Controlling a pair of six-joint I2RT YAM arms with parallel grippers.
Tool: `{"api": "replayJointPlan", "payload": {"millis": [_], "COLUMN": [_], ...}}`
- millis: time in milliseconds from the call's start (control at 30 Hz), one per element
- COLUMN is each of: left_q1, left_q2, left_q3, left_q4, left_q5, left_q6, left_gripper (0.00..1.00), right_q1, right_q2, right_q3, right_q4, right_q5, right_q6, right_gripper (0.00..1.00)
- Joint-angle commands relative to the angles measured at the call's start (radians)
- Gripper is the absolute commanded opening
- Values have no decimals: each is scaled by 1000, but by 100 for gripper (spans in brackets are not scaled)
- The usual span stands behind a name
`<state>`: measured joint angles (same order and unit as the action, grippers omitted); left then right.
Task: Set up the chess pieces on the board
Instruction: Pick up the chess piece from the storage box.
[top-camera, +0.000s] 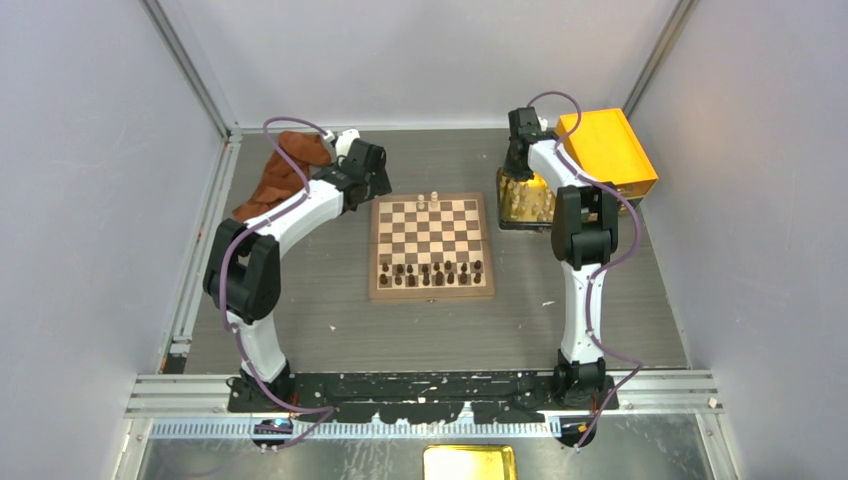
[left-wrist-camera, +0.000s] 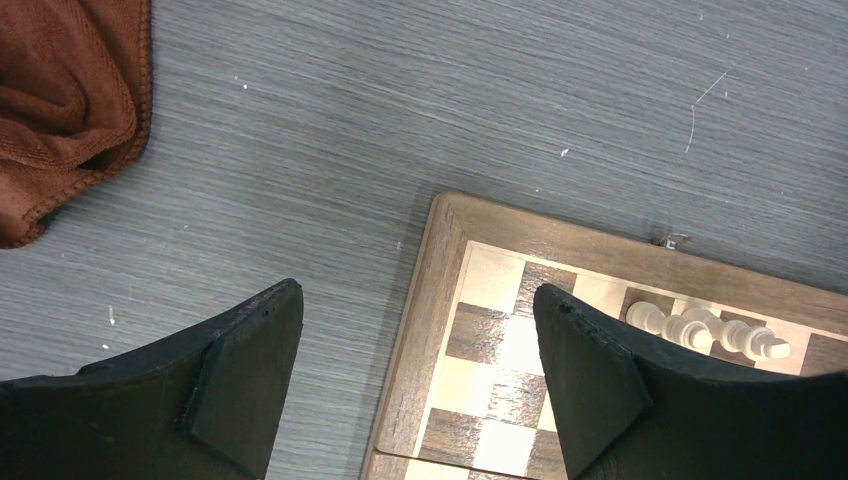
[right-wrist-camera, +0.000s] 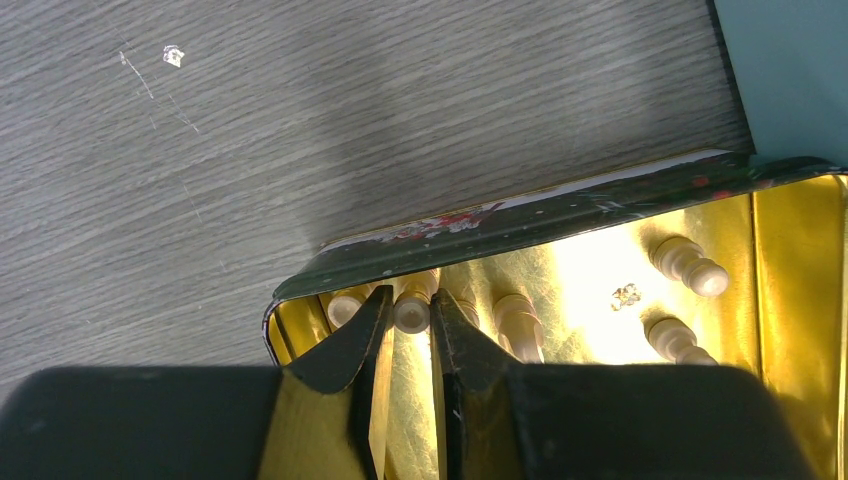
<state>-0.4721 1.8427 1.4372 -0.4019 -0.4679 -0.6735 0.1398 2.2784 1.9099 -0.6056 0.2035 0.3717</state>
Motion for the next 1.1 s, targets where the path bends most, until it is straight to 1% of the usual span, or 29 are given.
{"api": "replayJointPlan", "payload": {"millis": [0,1067], "left_q1": [-3,-3], "left_q2": [-17,-36], "left_q3": [22,23], "left_q4": [14,8], "left_q5": [-17,-18], "left_q6": [-6,-5], "left_gripper": [86,86], "right_q1": [-3,-3], "right_q2": [-71,-139], "right_q3": [26,3], "right_q4": [36,32], "right_q5": [8,15], "right_q6": [-1,-11], "right_gripper": [1,1]}}
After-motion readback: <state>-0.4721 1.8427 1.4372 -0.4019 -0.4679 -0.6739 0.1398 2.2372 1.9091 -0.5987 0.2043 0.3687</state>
